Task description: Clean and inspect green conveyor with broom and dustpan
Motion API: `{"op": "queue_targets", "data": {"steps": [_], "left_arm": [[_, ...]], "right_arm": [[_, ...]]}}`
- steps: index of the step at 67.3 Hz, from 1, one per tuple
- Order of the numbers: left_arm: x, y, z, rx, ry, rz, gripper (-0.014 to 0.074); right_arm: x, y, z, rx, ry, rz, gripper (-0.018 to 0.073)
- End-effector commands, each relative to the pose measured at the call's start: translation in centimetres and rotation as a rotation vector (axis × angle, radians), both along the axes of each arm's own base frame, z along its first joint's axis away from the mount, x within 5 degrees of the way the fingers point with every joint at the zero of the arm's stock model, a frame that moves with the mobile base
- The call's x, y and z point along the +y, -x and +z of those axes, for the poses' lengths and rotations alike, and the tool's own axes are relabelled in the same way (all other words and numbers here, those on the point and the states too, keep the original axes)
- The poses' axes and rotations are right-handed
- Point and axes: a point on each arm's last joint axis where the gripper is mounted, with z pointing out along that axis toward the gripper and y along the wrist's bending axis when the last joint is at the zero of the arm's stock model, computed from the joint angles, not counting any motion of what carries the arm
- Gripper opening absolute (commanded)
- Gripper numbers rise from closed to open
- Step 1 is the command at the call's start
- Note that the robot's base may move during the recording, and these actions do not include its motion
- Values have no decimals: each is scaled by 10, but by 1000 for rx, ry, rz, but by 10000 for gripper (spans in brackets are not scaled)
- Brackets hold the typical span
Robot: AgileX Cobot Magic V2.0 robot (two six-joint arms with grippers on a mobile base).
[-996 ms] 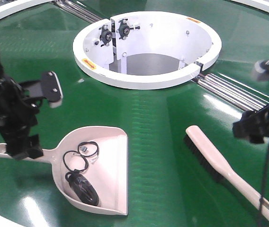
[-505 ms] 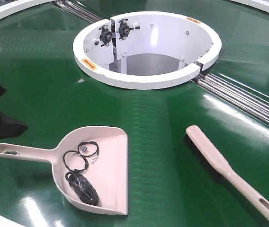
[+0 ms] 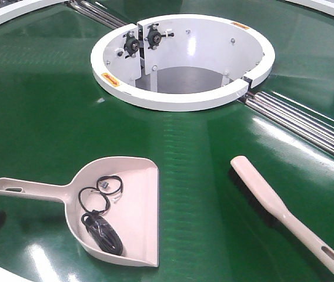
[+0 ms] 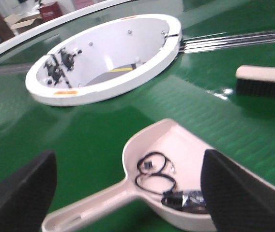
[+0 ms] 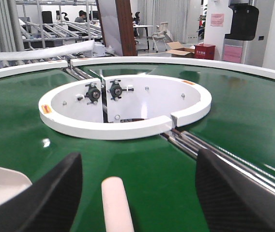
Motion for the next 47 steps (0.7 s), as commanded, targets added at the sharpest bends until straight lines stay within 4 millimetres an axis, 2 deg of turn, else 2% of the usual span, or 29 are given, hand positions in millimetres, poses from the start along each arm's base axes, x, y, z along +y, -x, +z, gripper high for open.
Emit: {"op": "queue_targets", "data": {"steps": [1,6,10,14,27,32,35,42,44,47], "left_arm": [[4,-4,-19,-52,74,70,575],[7,-5,-39,-59,114,117,575],[10,-4,-46,-74,193,159,575],[12,-3,-46,-94,244,182,575],[11,-2,-47,-79,231,166,559],[10,-2,-49,-68,188,144,451],[9,-1,-49,-71,149,126,331],[8,-1,-45,-78,129,109,-11],[8,-1,-44,-81,129,109,-9],[8,-1,-43,-88,132,114,-8]], "right_arm": [[-2,-4,-3,-91,-9,-27,484],[-2,-7,-13,-105,-10,-37,484],[-3,-8,-17,-107,-10,-40,484],[-3,-8,-16,-112,-12,-41,484],[-2,-8,-18,-99,-11,-39,438],[-2,-8,-19,-88,-8,-37,349],[-2,-8,-19,-85,-7,-36,254],[-2,-8,-19,-84,8,-36,27],[-2,-8,-19,-84,4,-36,-17],[-2,-8,-19,-83,-3,-35,-14]]}}
